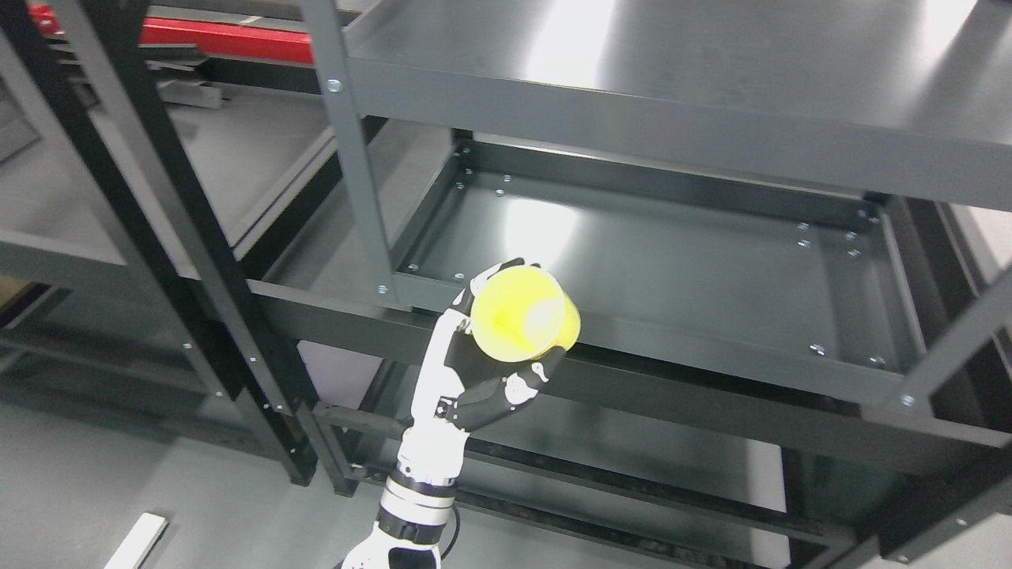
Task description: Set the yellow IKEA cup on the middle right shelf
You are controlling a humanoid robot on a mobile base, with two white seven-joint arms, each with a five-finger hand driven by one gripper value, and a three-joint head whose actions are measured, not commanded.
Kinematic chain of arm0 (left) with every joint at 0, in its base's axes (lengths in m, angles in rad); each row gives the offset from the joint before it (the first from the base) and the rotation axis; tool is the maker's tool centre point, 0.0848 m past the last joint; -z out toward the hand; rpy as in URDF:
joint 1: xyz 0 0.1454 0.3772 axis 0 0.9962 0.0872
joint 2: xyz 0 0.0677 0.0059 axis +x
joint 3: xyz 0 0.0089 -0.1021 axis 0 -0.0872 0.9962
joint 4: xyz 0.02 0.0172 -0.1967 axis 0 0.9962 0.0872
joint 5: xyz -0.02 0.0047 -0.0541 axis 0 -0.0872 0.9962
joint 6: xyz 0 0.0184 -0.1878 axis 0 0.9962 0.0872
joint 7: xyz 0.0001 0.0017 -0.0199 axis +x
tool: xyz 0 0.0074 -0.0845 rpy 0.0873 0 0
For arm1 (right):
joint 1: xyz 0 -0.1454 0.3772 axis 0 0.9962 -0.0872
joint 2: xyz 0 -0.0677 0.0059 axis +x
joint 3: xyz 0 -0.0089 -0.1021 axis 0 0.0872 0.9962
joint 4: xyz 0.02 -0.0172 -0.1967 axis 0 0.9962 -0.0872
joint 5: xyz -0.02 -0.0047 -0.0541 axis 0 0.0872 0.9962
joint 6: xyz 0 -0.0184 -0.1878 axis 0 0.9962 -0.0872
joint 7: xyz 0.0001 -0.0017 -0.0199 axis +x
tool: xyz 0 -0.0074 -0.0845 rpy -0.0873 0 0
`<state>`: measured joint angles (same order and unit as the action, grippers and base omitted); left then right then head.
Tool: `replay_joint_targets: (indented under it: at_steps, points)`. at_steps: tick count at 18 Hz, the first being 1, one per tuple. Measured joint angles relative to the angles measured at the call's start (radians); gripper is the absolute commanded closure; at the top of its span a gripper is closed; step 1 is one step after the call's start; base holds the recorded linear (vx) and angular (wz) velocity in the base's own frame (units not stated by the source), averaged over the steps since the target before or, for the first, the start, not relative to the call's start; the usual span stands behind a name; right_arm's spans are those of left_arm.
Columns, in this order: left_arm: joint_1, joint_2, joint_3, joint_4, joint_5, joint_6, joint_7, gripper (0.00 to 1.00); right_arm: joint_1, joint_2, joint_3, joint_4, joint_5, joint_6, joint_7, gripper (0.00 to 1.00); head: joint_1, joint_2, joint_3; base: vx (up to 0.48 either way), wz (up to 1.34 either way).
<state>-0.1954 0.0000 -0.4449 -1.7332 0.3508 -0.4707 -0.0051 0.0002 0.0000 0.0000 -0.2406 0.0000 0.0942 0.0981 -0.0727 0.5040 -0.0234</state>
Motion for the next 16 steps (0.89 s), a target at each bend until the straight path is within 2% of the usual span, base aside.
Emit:
replay_joint_targets:
  at_steps: [9, 16]
  points:
    - [-0.245, 0.000, -0.038, -0.025, -0.002, -0.018, -0.003, 0.99, 0.000, 0.000, 0.000, 0.000, 0.000, -0.002, 0.000, 0.01, 0.0000, 0.000, 0.000, -0.019, -0.16]
    - [-0.471, 0.000, -0.049, -0.033, -0.002, 0.046, 0.035, 1.00, 0.000, 0.000, 0.000, 0.000, 0.000, -0.002, 0.000, 0.01, 0.0000, 0.000, 0.000, 0.037, 0.00]
